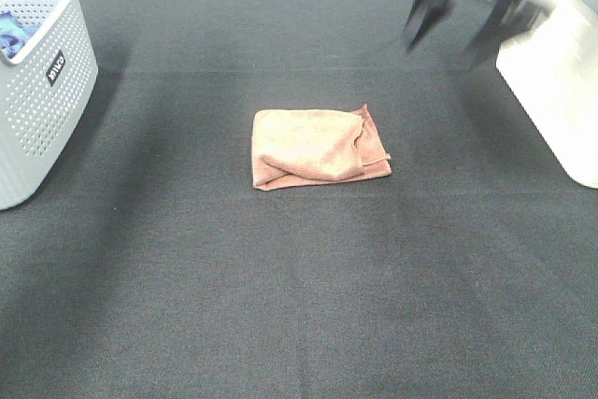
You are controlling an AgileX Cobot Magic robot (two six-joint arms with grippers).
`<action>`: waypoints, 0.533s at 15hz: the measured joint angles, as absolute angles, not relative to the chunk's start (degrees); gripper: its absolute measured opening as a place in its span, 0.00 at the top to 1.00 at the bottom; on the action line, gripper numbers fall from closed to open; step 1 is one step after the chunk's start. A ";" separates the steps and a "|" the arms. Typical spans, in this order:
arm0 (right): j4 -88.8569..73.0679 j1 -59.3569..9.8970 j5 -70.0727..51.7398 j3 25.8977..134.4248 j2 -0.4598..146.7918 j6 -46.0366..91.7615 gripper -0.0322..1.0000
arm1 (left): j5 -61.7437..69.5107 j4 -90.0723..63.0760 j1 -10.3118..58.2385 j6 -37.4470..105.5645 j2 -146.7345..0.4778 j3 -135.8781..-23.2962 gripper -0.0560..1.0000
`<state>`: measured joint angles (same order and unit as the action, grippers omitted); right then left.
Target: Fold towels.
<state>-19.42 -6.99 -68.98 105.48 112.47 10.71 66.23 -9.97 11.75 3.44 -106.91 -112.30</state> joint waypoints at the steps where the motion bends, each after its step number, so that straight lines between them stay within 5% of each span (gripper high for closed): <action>1: -17.93 -8.02 -68.98 103.13 106.91 10.08 0.15 | 69.04 -4.24 13.35 2.23 -102.85 -112.30 0.36; 4: -15.47 -9.05 -69.16 93.79 94.14 9.28 0.15 | 69.27 1.66 17.13 -0.69 -93.16 -106.17 0.36; 8: -13.18 -9.05 -69.27 71.45 73.22 9.28 0.15 | 69.61 3.15 19.77 -2.75 -72.08 -82.62 0.36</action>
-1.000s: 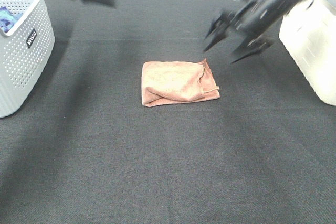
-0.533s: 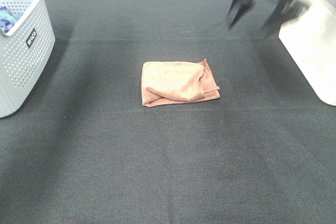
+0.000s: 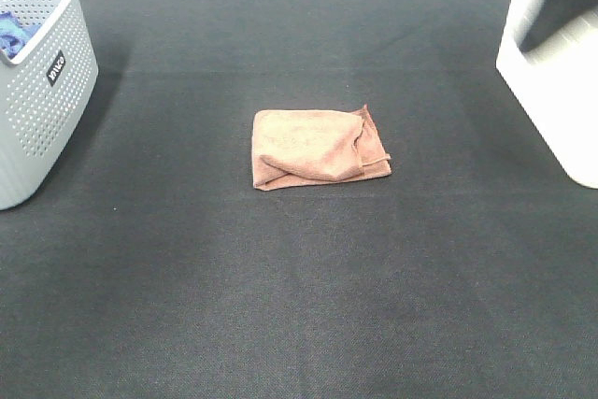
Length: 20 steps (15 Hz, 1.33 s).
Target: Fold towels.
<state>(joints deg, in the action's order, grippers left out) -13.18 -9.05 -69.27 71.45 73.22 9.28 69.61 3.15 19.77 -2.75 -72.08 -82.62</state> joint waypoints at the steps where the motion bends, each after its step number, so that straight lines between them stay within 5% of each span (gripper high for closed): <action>1: -13.18 -9.05 -69.27 71.45 73.22 9.28 0.15 | 69.61 3.15 19.77 -2.75 -72.08 -82.62 0.36; 8: -12.43 -9.05 -67.09 37.93 38.96 11.97 0.15 | 69.90 3.09 19.77 -4.93 -29.62 -41.71 0.36; 13: -11.75 -9.05 -65.66 31.11 21.60 14.38 0.15 | 68.41 3.04 19.77 0.00 -9.00 -34.49 0.36; 20: -10.43 -9.05 -61.76 29.34 19.54 13.75 0.15 | 60.68 -0.57 19.77 4.98 -8.02 -28.65 0.36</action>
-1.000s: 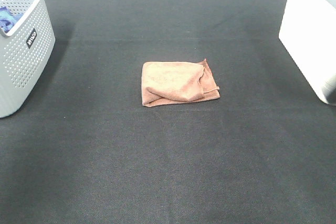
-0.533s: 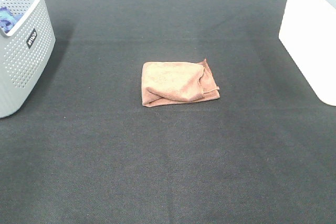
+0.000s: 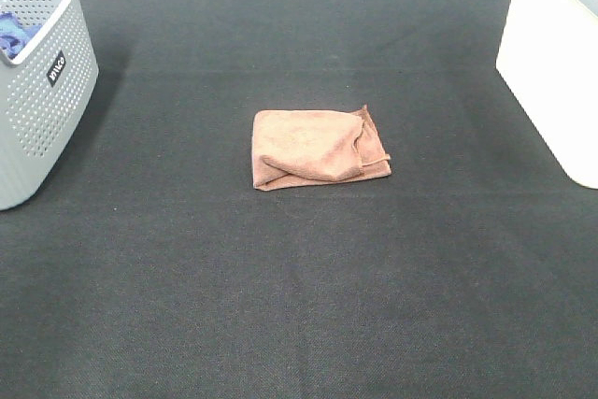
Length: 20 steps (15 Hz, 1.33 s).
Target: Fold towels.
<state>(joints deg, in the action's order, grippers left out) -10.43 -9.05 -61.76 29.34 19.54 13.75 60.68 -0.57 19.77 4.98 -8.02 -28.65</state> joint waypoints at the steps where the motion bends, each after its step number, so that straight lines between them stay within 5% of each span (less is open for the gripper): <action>1: -10.03 -9.05 -61.71 29.34 19.54 13.35 0.15 | 60.62 -1.26 19.77 5.67 -8.02 -28.59 0.36; 11: -10.60 -9.05 -61.48 29.34 19.48 10.77 0.15 | 60.62 -1.55 19.48 6.02 -8.02 -28.59 0.36; 20: -12.49 -0.92 -61.42 29.34 2.64 10.77 0.15 | 60.62 -1.55 -0.06 6.19 0.00 -28.53 0.36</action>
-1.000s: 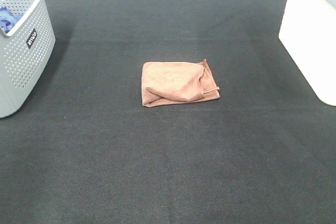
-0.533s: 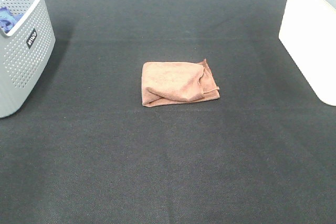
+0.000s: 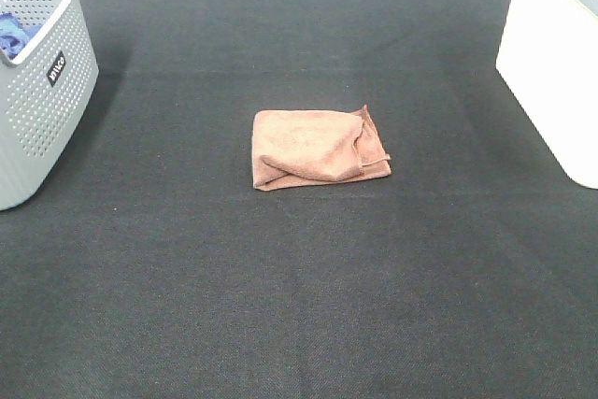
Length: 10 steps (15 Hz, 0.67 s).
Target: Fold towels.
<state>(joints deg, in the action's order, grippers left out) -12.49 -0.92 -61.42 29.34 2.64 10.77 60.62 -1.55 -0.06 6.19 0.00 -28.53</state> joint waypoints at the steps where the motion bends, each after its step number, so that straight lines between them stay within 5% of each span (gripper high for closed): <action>1: -12.66 -0.69 -61.42 29.34 0.69 10.77 0.15 | 60.62 -1.55 0.00 6.25 0.17 -28.53 0.36; 10: -13.41 -0.69 -61.48 29.34 -0.40 10.77 0.15 | 60.62 -1.49 0.00 6.30 0.17 -28.53 0.36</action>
